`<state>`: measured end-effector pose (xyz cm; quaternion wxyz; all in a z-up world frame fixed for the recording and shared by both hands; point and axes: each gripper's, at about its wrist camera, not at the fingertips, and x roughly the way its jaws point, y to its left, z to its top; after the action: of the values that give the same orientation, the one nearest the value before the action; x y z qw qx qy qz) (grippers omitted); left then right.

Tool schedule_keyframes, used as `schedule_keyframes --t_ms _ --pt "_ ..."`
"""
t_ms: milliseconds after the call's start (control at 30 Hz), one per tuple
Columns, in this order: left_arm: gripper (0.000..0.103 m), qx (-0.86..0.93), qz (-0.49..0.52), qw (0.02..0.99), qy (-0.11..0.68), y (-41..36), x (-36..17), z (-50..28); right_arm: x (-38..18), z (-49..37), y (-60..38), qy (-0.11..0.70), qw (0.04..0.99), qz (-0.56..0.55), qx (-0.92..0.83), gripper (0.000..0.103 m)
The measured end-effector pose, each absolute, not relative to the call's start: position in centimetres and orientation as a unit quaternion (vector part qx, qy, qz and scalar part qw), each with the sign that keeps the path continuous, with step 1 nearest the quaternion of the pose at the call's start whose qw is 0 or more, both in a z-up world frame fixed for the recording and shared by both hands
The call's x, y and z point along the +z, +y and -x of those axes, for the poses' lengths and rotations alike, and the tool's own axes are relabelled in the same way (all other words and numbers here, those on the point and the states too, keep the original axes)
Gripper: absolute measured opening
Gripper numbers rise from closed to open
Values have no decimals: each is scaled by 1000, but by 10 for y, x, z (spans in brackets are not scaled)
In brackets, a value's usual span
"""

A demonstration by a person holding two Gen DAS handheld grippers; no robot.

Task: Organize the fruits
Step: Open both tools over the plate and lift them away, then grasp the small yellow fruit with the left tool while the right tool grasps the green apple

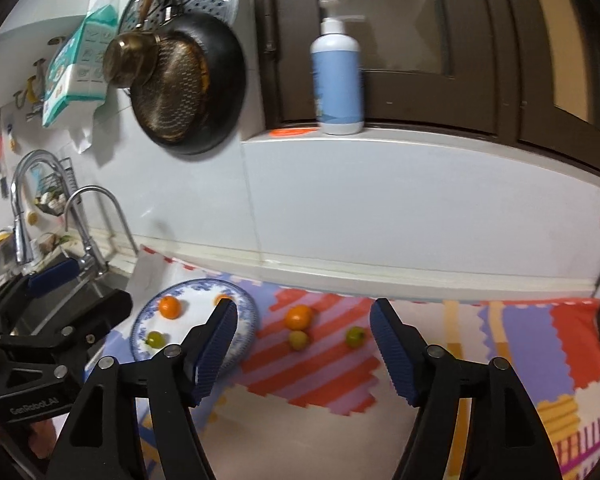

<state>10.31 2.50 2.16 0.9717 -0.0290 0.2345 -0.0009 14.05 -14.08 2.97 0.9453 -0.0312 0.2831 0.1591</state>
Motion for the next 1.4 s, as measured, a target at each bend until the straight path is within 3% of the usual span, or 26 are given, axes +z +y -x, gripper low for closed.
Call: schedule_keyframes --t_ms 367,867,1400 --pt "93 14 19 976 218 -7 19 -105 25 -137 -188 284 954 22 94 70" --pt "92 -24 -3 950 310 -30 -42 -179 -43 -196 -222 386 922 2 36 70" --pt "67 -57 1 917 396 -45 -114 -251 -118 -254 -240 489 872 -11 -11 69"
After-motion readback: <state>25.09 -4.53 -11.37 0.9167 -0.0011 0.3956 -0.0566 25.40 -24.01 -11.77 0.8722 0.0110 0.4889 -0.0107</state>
